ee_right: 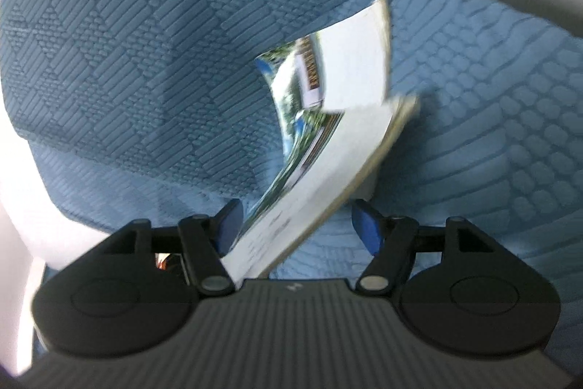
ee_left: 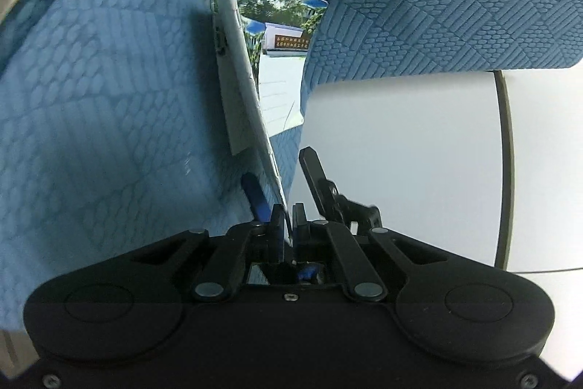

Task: Organize objects
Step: 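Lift the photo brochure upright and carry it toward the book stack with both grippers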

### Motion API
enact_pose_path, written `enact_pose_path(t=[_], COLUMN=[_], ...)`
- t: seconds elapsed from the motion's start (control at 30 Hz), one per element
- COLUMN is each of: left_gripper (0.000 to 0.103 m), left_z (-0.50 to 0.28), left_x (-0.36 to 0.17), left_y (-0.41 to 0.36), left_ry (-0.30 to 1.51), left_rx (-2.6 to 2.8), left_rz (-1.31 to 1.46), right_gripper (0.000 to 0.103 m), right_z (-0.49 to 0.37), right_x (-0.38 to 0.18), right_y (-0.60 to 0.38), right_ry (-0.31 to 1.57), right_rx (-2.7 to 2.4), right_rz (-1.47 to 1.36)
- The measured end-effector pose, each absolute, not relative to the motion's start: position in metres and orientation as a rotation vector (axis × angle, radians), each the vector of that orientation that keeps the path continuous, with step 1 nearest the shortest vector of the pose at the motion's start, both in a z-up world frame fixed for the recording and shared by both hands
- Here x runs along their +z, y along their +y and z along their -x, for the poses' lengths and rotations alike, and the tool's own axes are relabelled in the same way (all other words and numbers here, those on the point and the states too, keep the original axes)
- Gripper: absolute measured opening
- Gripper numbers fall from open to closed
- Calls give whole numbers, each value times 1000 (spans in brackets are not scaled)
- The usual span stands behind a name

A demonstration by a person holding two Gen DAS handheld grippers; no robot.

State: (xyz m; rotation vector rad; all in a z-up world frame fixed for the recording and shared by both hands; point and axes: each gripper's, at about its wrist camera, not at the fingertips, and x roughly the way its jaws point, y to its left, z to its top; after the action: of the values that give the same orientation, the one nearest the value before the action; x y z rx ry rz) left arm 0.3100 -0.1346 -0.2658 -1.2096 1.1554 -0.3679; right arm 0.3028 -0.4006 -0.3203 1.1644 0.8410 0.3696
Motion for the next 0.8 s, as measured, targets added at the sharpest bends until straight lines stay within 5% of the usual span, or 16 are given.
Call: enact_pose_path(t=[0.23,0.5,0.8], left_gripper=[3,3,4], left_z=[-282,-258,-254], left_x=[-263,-267,-263], left_y=[-114,-94,-88], left_ry=[1176,1172,1167], left_rx=[-359,-316,-294], left_rz=[1202,1199,1138], right_gripper=[58,14,9], right_z=[-297,-296,-288], right_x=[-315,-313,-301], right_y=[-409,-401,-393], right_ry=[828,880,864], right_rx=[329,330,329], right_rz=[-1144,-1051,-963])
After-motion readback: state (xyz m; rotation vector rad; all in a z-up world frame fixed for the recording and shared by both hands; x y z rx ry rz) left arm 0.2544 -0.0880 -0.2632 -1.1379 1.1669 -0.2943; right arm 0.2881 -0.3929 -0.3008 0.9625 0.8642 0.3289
